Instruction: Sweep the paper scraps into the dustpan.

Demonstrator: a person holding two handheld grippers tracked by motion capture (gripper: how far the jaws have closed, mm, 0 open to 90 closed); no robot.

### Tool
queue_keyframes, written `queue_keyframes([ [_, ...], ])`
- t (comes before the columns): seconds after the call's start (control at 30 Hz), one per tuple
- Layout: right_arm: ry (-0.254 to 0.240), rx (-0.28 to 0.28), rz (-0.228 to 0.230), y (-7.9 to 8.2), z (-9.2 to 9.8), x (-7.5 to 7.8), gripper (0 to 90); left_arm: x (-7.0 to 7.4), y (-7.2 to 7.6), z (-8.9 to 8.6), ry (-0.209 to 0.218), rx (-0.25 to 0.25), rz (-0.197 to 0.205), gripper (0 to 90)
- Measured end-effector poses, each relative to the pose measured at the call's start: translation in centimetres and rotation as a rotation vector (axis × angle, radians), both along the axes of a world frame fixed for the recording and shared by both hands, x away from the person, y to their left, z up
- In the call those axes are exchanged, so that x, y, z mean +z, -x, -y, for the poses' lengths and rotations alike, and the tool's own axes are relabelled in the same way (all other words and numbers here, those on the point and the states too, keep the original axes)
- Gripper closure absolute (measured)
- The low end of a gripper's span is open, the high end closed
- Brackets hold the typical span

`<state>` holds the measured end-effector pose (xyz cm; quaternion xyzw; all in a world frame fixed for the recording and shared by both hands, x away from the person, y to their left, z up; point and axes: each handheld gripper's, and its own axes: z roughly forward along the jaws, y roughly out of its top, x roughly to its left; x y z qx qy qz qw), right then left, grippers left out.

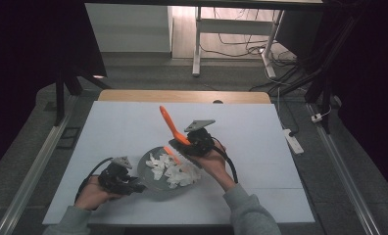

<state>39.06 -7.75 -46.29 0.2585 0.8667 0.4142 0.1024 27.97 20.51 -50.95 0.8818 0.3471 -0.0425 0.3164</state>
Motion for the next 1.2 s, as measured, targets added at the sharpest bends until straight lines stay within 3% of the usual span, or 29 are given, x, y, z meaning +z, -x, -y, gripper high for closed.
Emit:
queue_keyframes([
  [0.17, -0.014, -0.074, 0.011, 0.3, 2.0, 0.4, 70.7, 0.0, 0.1, 0.1, -0.002, -0.007, -0.001, 61.1],
  [0.33, 0.021, -0.145, 0.027, 1.2, 4.1, 0.4, 70.7, 0.0, 0.2, 0.2, -0.004, -0.017, 0.001, 61.1],
  [0.53, 0.036, -0.229, 0.020, 2.3, 6.6, -0.5, 70.7, 0.0, 0.4, 0.2, -0.005, -0.029, 0.001, 61.1],
  [0.6, 0.063, -0.247, 0.014, 2.2, 7.1, -0.9, 70.7, 0.1, 0.5, 0.2, -0.008, -0.034, 0.002, 61.1],
  [0.7, 0.064, -0.278, -0.003, 2.1, 7.7, -1.4, 70.7, 0.1, 0.7, 0.2, -0.010, -0.041, 0.002, 61.1],
  [0.93, 0.105, -0.265, -0.026, 2.2, 7.0, -2.8, 70.7, 0.2, 1.2, 0.4, -0.012, -0.052, 0.006, 61.1],
  [1.2, 0.110, -0.236, -0.053, 2.5, 5.7, -3.5, 70.7, 0.2, 1.4, 0.6, -0.011, -0.048, 0.005, 61.1],
])
